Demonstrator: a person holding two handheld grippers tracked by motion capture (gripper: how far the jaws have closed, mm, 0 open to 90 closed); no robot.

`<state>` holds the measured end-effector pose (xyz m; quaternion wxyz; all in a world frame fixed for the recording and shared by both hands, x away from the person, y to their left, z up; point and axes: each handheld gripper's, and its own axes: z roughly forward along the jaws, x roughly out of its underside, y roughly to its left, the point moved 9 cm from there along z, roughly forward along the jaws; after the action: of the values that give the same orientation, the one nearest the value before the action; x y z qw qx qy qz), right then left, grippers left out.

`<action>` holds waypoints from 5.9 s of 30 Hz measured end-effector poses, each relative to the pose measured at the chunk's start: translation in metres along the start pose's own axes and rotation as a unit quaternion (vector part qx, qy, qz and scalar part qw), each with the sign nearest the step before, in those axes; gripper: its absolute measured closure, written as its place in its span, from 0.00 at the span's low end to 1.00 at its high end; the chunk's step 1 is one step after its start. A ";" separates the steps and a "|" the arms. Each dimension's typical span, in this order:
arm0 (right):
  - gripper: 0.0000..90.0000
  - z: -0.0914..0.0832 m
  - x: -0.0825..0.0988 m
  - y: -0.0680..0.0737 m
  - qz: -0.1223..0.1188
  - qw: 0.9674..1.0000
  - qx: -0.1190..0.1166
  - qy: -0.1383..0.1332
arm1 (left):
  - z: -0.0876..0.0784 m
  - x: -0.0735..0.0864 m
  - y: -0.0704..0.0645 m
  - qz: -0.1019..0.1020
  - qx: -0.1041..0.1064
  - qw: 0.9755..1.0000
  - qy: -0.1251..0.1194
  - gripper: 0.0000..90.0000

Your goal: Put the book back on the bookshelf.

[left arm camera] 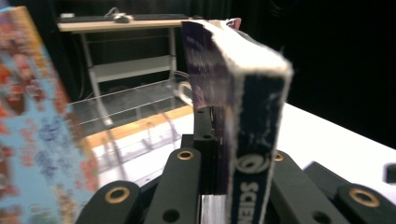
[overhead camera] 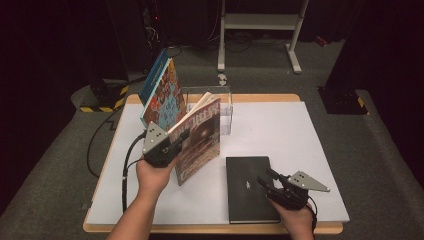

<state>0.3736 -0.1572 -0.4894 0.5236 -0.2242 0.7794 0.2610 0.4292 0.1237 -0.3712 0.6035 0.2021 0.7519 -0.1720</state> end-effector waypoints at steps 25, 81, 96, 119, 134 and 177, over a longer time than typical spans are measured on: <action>0.59 -0.002 -0.003 0.001 0.005 1.000 -0.007 -0.006 | 0.076 -0.036 0.045 0.012 -0.146 0.988 -0.039 0.93; 0.59 0.008 0.002 0.019 0.003 0.999 -0.042 0.004 | 0.115 0.010 0.067 -0.016 -0.171 0.985 0.019 0.59; 0.58 0.010 0.006 0.013 -0.006 0.999 -0.026 0.017 | 0.085 0.025 0.049 -0.015 -0.150 0.988 0.036 0.56; 0.54 0.011 0.012 0.001 -0.015 0.999 -0.003 0.031 | 0.039 0.092 0.007 -0.035 -0.043 0.997 0.060 0.54; 0.40 -0.001 0.023 -0.022 -0.008 0.996 0.045 0.075 | 0.022 0.151 -0.035 -0.017 0.068 0.991 0.116 0.44; 0.31 0.030 0.046 0.009 0.013 0.989 -0.003 0.150 | 0.018 0.176 -0.102 -0.073 0.211 0.957 0.184 0.34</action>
<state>0.3726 -0.1351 -0.5407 0.3967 -0.2521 0.8513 0.2331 0.3583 0.0439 -0.5456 0.3837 0.2974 0.8094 -0.3303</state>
